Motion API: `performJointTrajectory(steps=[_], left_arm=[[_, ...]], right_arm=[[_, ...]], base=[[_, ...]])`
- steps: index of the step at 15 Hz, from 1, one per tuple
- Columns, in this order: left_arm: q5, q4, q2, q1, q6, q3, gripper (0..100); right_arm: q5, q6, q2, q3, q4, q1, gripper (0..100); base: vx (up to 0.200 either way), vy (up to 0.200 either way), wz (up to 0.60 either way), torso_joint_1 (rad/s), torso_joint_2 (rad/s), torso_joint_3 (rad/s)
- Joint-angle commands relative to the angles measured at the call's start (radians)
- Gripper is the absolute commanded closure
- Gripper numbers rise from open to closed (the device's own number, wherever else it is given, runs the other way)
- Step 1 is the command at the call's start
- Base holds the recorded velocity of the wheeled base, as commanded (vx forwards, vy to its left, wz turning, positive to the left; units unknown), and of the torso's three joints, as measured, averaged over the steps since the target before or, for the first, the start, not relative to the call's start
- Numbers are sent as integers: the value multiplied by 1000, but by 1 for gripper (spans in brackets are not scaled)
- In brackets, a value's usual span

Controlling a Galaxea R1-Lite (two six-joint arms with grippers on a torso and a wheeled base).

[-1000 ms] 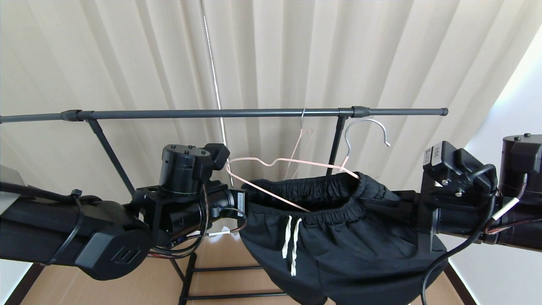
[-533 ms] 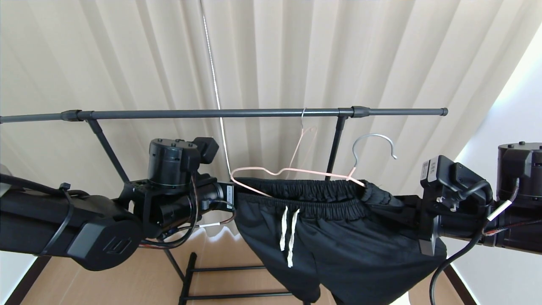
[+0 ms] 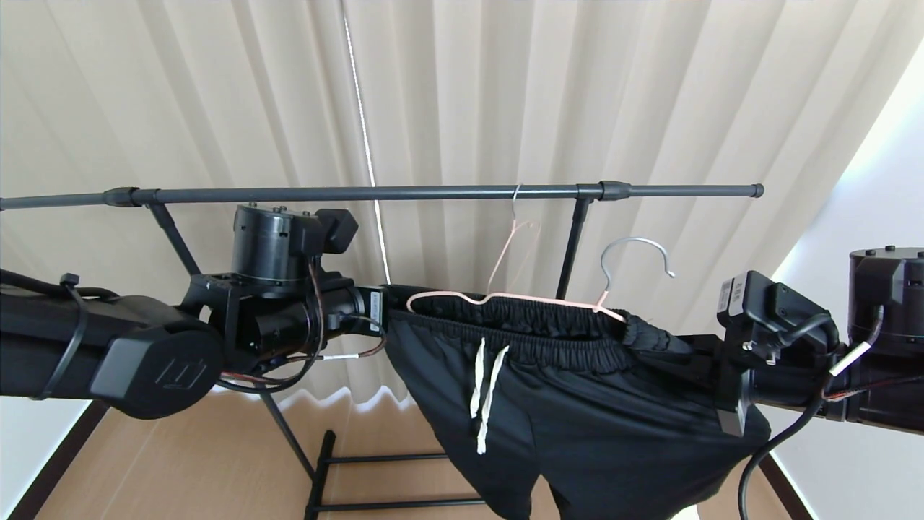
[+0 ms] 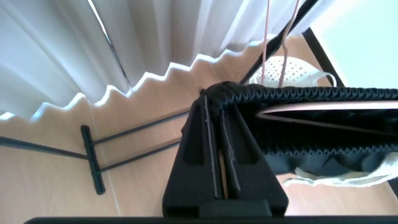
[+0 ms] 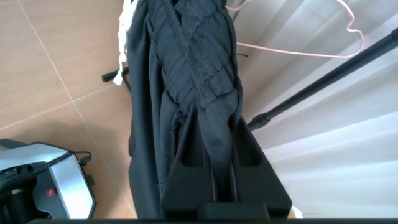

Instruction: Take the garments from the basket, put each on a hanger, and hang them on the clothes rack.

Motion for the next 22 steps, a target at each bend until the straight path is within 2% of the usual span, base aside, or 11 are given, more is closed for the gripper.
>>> performJointTrajectory(steps=[1,3,5,6,7,10,18,19,20,21,22], left_arm=[[1,70,-25,-3,4,-69,100],[1,177,-37,-46,14,-144,100],[4,307,-45,-75,41,-236,100],[9,326,-45,-80,43,-249,100],[41,426,-43,-104,49,-325,100],[56,525,-40,-129,67,-420,100],[78,657,-88,-196,86,-476,100],[78,668,-91,-206,86,-473,100],[78,677,-98,-227,86,-459,100],[78,677,-98,-227,86,-459,100],[78,677,-98,-250,86,-433,100]], right_arm=[[-4,-2,12,-1,1,-6,100],[-14,-5,33,-1,-3,-4,100],[-77,-6,52,-3,-4,2,100],[-78,-6,56,-3,-6,2,100],[-81,-6,64,-6,-6,3,100],[-89,-9,88,-6,-6,11,100],[-167,0,164,-36,-12,75,100],[-165,14,164,-39,-12,81,100],[-164,81,159,-46,-13,100,100],[-164,81,159,-46,-13,100,100],[-162,155,159,-47,-50,117,100]], base=[[0,0,0,0,0,0],[0,0,0,0,0,0],[0,0,0,0,0,0],[0,0,0,0,0,0],[0,0,0,0,0,0],[0,0,0,0,0,0],[0,0,0,0,0,0],[0,0,0,0,0,0],[0,0,0,0,0,0],[0,0,0,0,0,0],[0,0,0,0,0,0]])
